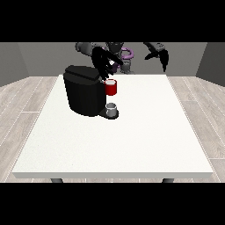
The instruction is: Insert the coffee pod into the coffee machine and close the lid
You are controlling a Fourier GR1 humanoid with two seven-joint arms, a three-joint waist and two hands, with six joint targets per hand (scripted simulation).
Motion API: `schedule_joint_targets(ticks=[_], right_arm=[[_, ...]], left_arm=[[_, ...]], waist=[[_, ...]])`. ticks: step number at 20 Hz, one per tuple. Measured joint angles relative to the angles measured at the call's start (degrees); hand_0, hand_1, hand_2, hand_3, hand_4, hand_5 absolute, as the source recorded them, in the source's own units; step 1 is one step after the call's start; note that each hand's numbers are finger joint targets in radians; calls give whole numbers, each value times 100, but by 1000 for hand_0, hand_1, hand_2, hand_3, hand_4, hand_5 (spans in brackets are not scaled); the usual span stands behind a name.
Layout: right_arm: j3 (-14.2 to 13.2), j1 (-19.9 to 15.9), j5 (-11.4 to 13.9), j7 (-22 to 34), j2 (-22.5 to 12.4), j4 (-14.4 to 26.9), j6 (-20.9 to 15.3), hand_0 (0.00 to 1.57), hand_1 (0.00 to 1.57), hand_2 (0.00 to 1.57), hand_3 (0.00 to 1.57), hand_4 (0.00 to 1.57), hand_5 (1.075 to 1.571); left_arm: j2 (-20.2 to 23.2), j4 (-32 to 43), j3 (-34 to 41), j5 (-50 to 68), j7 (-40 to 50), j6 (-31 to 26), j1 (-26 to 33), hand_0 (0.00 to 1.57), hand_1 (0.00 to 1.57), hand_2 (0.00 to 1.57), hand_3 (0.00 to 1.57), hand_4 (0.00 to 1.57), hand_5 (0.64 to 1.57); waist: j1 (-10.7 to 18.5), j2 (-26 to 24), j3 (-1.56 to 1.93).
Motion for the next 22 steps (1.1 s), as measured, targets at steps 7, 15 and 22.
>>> schedule_joint_targets(ticks=[7,15,22], right_arm=[[-157,-180,278,372,-487,-297,154,0,0,0,0,0,1571],[-92,-1110,34,-576,-2,-417,91,0,0,0,0,0,1571],[-63,-1527,-43,-1126,347,74,28,0,0,0,0,0,1571]], left_arm=[[-43,-7,-127,37,31,-135,-329,0,0,0,0,418,1571],[-7,-24,-145,100,-9,-258,-753,0,0,0,0,278,1571],[72,-111,-71,227,99,-352,-822,0,0,0,0,349,1571]], waist=[[510,315,54],[1205,852,-141],[1172,993,-185]])
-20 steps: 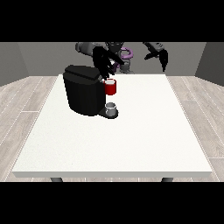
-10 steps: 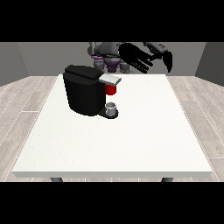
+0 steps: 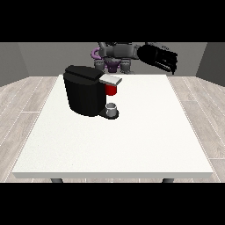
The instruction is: Insert the coffee pod into the coffee machine and close the lid
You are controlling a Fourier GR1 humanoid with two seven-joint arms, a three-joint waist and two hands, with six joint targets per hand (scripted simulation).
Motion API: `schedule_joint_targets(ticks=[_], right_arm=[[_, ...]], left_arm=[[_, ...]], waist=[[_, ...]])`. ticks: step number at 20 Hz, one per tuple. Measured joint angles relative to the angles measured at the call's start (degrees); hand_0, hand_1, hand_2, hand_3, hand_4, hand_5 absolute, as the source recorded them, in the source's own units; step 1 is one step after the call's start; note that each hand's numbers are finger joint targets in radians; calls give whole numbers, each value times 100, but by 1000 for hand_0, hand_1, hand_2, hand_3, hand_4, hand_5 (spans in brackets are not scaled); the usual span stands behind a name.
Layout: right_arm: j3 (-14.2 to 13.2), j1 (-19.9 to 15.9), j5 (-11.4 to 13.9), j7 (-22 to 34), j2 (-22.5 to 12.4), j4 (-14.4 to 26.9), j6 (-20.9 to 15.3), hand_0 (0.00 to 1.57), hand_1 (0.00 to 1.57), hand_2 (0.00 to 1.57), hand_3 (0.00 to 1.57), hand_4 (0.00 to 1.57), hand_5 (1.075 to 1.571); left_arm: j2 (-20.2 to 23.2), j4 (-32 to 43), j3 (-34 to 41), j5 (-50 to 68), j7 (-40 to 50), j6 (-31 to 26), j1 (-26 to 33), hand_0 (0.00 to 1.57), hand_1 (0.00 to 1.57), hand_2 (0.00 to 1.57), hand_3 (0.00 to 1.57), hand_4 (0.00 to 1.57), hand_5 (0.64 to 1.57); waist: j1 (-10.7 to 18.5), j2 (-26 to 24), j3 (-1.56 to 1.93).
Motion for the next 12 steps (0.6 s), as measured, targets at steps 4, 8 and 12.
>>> schedule_joint_targets(ticks=[4,8,12], right_arm=[[-1,-133,-33,-327,143,257,-12,0,0,0,0,0,1571],[211,113,-89,-797,547,219,48,0,0,0,0,219,1571],[490,524,-151,-1186,1055,104,93,0,0,0,0,259,1571]], left_arm=[[-21,-113,-49,-8,-19,-1,120,0,0,0,0,329,1571],[1,-58,47,20,-35,50,335,0,0,0,0,266,1571],[86,70,234,100,-106,65,664,0,0,0,0,266,1571]], waist=[[-64,-46,-5],[-416,-281,-6],[-797,-652,-8]])
